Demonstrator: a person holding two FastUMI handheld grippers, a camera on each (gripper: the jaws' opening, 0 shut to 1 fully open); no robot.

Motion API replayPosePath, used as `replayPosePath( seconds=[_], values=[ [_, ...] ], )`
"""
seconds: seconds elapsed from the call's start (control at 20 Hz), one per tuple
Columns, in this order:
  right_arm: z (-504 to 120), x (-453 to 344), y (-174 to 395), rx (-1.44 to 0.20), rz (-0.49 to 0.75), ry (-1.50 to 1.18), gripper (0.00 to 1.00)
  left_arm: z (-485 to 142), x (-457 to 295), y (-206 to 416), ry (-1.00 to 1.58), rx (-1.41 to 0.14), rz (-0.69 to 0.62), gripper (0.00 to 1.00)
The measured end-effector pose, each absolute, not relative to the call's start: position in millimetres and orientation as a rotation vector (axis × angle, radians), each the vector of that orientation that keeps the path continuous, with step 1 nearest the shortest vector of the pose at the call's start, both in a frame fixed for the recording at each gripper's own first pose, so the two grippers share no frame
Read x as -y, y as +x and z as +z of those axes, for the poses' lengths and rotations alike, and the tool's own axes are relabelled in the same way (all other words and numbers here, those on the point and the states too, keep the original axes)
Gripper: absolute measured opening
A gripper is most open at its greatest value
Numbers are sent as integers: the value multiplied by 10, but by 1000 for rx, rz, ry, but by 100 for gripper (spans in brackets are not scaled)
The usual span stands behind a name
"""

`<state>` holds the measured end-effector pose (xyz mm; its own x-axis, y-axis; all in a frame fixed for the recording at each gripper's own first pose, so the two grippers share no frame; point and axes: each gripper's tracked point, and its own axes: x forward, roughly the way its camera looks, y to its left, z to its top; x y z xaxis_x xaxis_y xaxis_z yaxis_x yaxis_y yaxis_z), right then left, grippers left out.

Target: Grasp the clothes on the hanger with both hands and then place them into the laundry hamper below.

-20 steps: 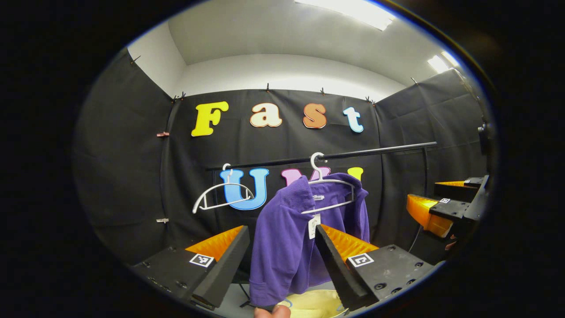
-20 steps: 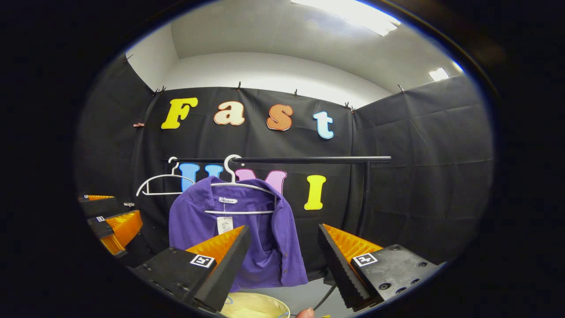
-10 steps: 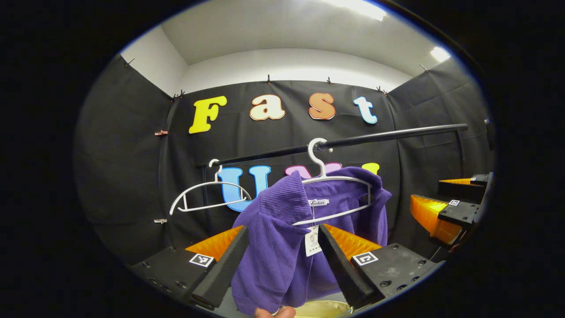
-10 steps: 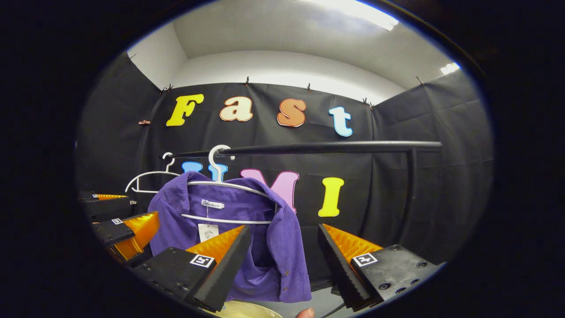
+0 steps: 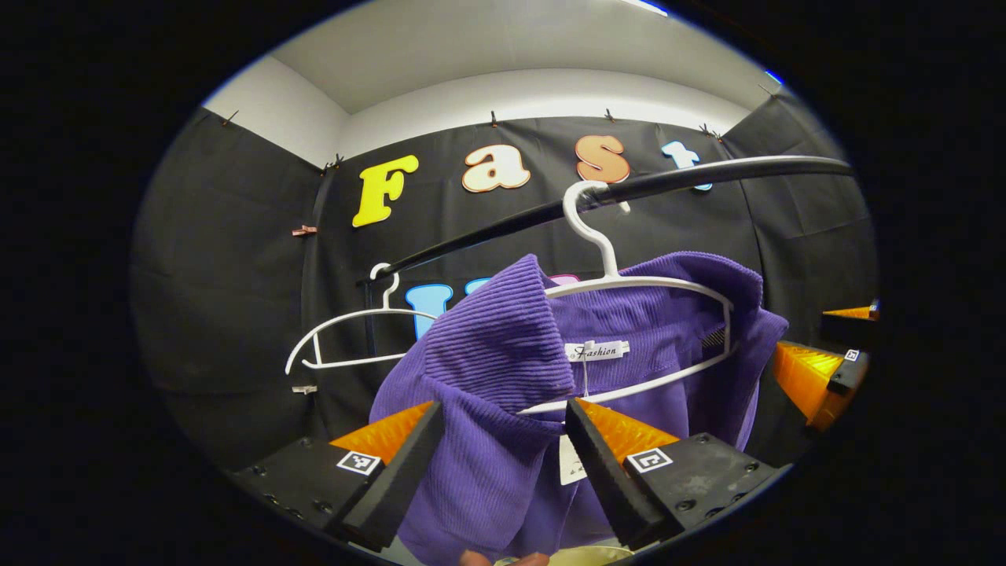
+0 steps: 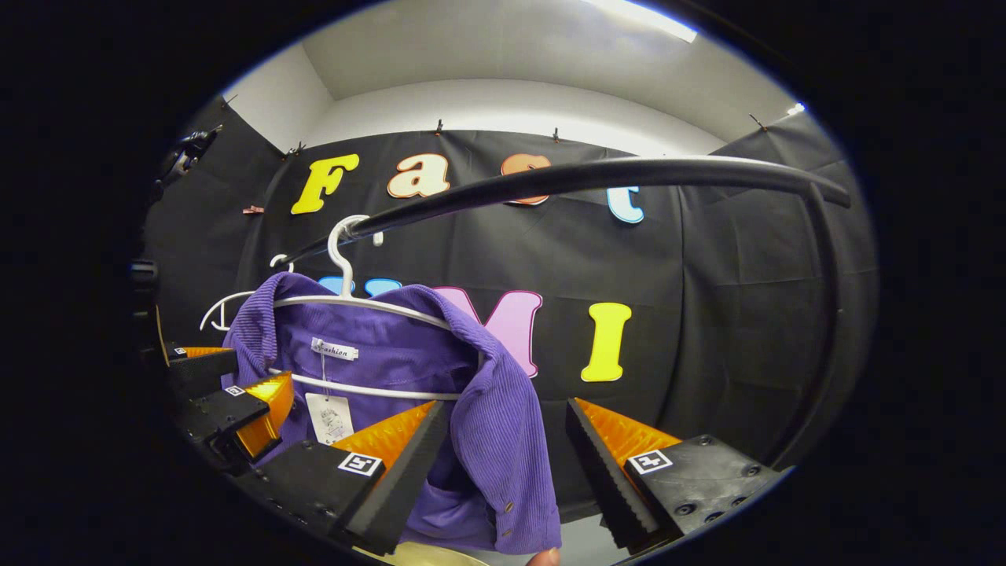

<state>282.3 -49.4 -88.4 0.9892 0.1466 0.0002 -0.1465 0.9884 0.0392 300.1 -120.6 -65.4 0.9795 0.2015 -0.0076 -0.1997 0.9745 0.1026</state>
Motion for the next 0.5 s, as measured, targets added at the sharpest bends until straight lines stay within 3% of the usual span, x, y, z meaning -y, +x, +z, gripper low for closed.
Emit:
replayPosePath(
  seconds=[0.25,0.3,0.35,0.4,0.5],
  values=[
    [-962,446,3112,2,146,52,98,-633,965,2988,121,3,316,94],
    [-985,440,3146,3,143,55,97,-608,871,2952,123,13,354,89],
    [-998,432,3183,4,143,58,98,-593,813,2920,119,22,386,91],
    [-1003,406,3215,5,147,61,98,-580,812,2924,111,25,386,84],
    [-1002,324,3293,15,171,69,98,-612,915,3013,109,10,345,83]
  ],
)
